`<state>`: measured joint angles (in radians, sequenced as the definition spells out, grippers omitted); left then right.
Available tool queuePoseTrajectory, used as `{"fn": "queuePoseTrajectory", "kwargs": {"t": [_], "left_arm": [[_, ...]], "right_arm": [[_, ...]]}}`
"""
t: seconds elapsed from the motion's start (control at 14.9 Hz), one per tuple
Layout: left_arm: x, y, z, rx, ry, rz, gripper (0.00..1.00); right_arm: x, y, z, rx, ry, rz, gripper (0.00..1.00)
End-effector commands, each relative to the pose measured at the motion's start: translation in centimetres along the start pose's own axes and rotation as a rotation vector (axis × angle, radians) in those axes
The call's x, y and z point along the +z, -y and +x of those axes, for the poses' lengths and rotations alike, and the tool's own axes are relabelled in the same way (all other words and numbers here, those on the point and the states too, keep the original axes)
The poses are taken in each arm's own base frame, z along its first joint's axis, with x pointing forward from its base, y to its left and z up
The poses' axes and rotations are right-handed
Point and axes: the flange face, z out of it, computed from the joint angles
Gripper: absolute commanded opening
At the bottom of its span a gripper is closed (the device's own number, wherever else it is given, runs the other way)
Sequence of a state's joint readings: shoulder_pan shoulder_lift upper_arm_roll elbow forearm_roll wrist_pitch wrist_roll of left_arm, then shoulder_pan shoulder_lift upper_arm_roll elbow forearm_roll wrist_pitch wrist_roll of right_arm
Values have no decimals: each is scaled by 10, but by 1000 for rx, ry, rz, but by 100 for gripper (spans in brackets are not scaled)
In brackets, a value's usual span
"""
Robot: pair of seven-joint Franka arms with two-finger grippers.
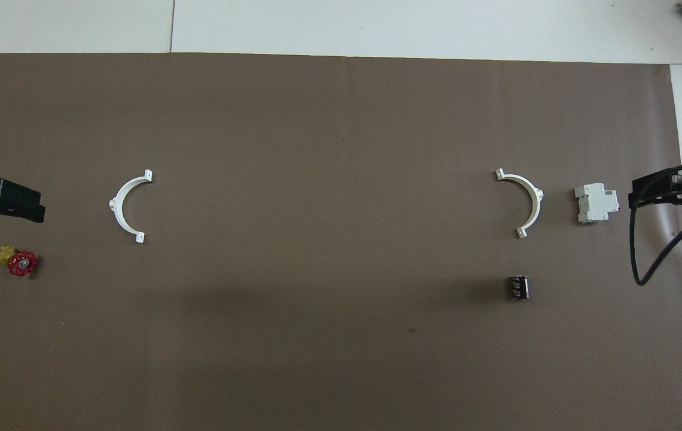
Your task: Assemble drain pipe with both arms
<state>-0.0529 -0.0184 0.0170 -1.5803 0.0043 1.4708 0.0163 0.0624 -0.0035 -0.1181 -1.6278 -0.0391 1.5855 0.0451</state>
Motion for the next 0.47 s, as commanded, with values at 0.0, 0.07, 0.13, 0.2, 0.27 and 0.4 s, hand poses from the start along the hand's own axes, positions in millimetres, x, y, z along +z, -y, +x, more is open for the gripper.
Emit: {"fn": "queuePoseTrajectory", "kwargs": {"t": [0.0,0.07,0.13,0.2,0.27,0.4], "left_arm": [[1,2,-1,-1,-10,-11,100],[1,2,-1,-1,-10,-11,100],[1,2,-1,-1,-11,-11,100],[1,2,-1,-1,-10,-11,100],[1,2,-1,-1,-10,-11,100],[1,2,-1,-1,-10,-11,100]], "right_arm": [[11,-5,-4,-23,-43,28,100],[16,-5,-6,-23,-54,30,100],[23,-5,-7,-24,-65,33,100],[30,-4,-7,-28,-73,33,100],[38,-3,-6,-34,-80,35,100],[68,2,3,-108,-90,39,100]]}}
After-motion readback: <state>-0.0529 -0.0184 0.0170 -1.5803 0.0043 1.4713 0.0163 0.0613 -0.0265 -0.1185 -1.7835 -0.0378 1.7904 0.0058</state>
